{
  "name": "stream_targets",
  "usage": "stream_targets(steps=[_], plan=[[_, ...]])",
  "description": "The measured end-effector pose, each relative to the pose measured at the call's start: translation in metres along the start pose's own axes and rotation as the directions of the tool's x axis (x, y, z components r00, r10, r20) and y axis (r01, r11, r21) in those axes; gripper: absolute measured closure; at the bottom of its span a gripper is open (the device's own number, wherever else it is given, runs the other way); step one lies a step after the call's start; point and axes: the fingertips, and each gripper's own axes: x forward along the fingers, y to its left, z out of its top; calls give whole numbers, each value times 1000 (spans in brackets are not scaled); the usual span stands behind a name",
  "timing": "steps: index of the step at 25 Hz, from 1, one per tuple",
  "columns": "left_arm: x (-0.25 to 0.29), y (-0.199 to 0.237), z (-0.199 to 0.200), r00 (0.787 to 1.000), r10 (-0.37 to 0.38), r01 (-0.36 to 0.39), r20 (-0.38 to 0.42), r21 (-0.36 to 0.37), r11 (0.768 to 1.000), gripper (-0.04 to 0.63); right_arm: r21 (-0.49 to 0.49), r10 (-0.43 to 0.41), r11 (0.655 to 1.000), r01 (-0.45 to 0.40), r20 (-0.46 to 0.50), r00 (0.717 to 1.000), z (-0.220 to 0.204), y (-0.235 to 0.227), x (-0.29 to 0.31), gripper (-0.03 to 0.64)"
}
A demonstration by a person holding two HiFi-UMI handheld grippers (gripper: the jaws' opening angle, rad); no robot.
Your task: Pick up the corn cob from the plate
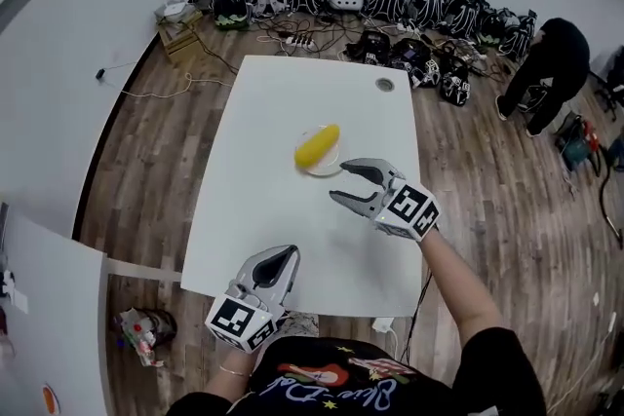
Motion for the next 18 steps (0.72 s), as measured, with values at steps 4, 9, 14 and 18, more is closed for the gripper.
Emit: stream_targets(steps=[4, 9, 14, 18], plan=[[23, 41, 4, 999, -26, 25, -31, -28, 999, 604, -127, 134, 978, -165, -224, 965, -28, -46, 66, 396], [41, 81, 4, 997, -54, 50, -49, -75, 996, 604, -160, 234, 939, -306, -356, 905, -53, -89, 117, 373], [53, 102, -7, 986, -126, 123, -112, -30, 992, 604, -219, 322, 793, -569, -641, 696, -100, -100, 136, 345], [60, 109, -15, 975, -164, 165, -147, -4, 986, 604, -216, 339, 714, -666, -726, 599, -117, -103, 154, 342]])
